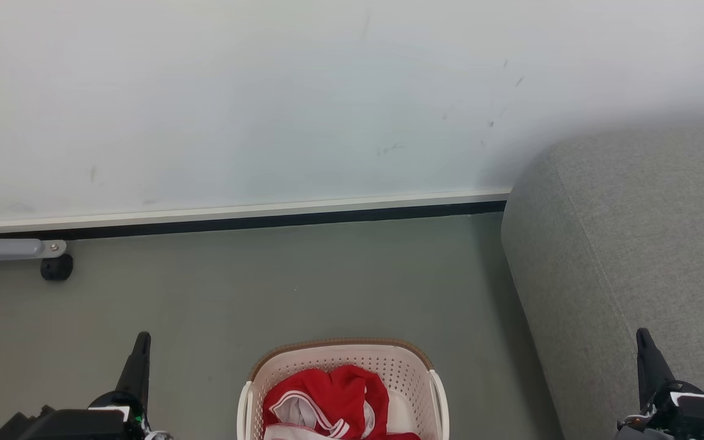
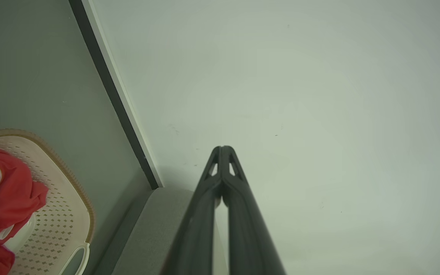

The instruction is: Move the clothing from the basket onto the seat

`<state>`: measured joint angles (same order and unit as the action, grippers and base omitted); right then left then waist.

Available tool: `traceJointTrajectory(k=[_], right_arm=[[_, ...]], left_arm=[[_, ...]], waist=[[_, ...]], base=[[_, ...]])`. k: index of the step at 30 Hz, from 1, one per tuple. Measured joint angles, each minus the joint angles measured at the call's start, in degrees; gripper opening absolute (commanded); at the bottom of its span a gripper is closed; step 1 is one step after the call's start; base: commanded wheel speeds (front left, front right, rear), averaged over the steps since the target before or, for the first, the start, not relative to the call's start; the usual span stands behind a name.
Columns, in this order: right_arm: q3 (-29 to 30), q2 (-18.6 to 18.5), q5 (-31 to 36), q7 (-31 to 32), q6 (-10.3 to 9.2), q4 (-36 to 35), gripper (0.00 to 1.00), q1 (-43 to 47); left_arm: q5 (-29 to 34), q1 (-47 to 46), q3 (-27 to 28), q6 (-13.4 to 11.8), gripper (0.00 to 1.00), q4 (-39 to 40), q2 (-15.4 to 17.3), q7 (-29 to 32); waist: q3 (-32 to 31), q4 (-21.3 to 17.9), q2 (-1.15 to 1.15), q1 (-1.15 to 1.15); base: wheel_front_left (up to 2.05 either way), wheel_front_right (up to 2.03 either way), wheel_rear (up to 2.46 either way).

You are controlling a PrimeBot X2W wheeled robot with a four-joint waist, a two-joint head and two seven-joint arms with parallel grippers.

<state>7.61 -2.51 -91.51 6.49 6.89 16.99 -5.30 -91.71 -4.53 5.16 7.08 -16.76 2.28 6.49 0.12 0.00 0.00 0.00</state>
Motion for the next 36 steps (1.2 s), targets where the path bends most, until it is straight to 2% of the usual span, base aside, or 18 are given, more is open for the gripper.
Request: traceJointTrajectory(k=[36], right_arm=[[0.0,0.0,0.0,0.0,0.0,0.0,0.0,0.0]], left_arm=[[0.0,0.0,0.0,0.0,0.0,0.0,0.0,0.0]], waist=[[0.0,0.0,0.0,0.0]], base=[[0.0,0.0,0.0]])
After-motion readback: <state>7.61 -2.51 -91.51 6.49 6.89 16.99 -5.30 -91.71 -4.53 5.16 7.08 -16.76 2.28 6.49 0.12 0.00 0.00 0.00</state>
